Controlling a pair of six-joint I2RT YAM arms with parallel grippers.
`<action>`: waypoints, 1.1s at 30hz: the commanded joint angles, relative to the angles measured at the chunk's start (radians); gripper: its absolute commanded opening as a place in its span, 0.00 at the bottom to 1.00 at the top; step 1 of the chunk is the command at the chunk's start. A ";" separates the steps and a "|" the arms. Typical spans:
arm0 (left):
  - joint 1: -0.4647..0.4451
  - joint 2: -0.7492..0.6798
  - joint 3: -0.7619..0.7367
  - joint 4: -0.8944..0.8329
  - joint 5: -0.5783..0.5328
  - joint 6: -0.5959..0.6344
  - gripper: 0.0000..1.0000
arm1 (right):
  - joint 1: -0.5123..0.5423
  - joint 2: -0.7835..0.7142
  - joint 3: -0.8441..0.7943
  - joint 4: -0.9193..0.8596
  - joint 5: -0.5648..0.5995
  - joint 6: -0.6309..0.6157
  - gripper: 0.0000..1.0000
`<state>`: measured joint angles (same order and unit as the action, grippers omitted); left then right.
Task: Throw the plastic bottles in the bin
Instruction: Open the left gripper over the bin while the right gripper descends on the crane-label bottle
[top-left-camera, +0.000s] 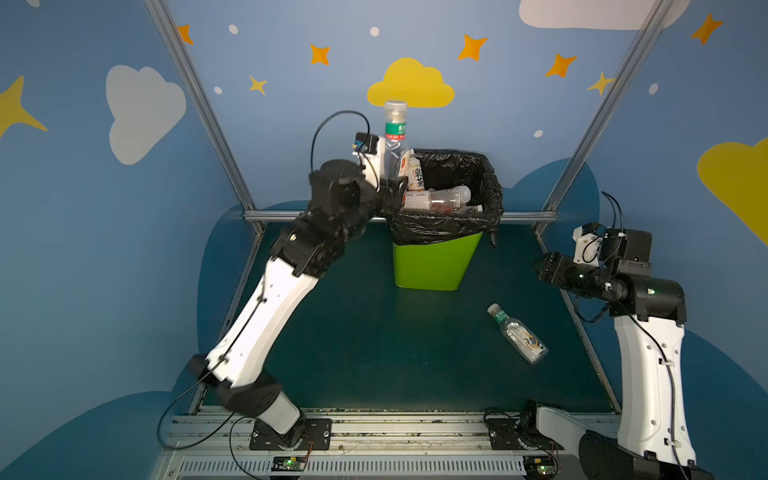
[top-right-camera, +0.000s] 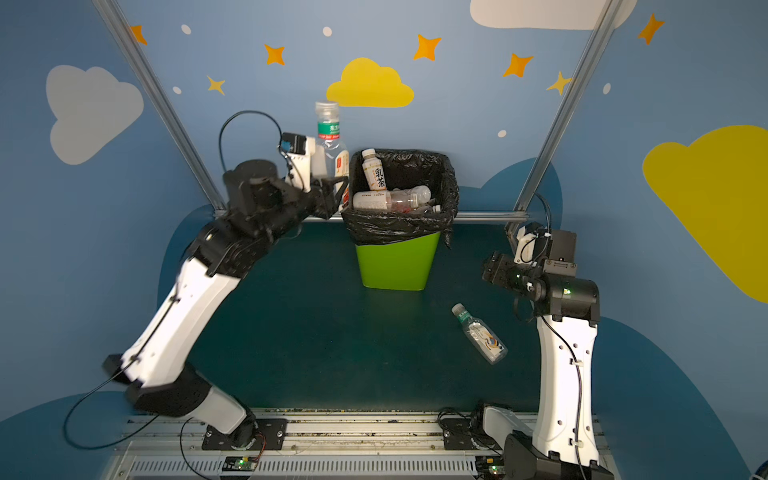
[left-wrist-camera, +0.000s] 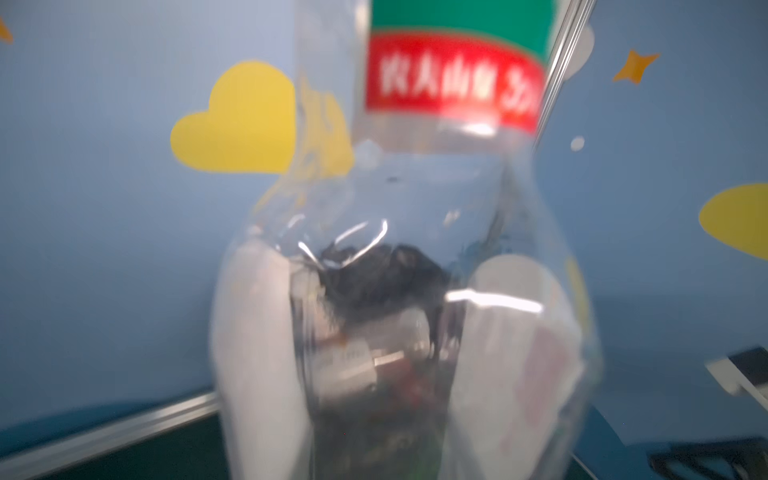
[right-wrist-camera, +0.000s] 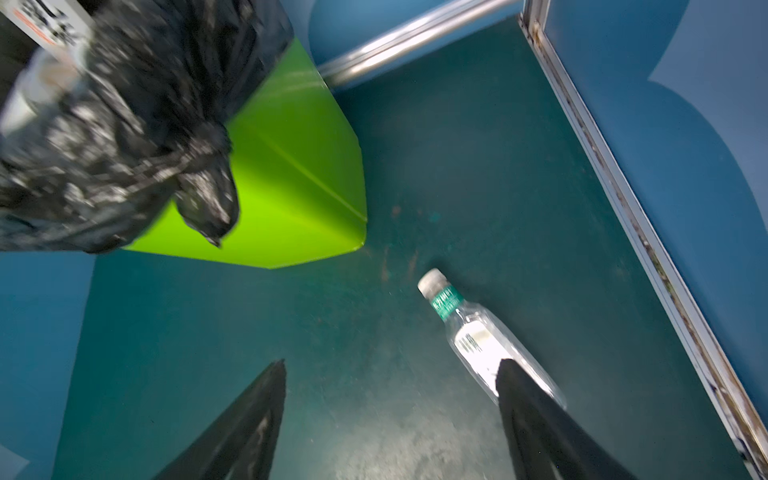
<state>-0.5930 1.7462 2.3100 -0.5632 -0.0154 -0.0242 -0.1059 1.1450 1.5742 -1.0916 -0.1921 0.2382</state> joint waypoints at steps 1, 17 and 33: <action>0.036 0.287 0.390 -0.177 0.165 0.100 0.94 | 0.022 0.021 0.030 -0.005 0.020 0.044 0.80; 0.051 -0.158 -0.010 -0.119 0.025 0.087 1.00 | 0.048 0.018 -0.055 -0.002 0.043 0.064 0.80; 0.102 -0.765 -1.069 -0.259 0.052 -0.411 1.00 | 0.062 0.075 -0.296 -0.046 0.193 -0.127 0.84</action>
<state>-0.5007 1.0855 1.3537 -0.8471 -0.0315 -0.2558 -0.0502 1.2285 1.2964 -1.1278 -0.0364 0.1581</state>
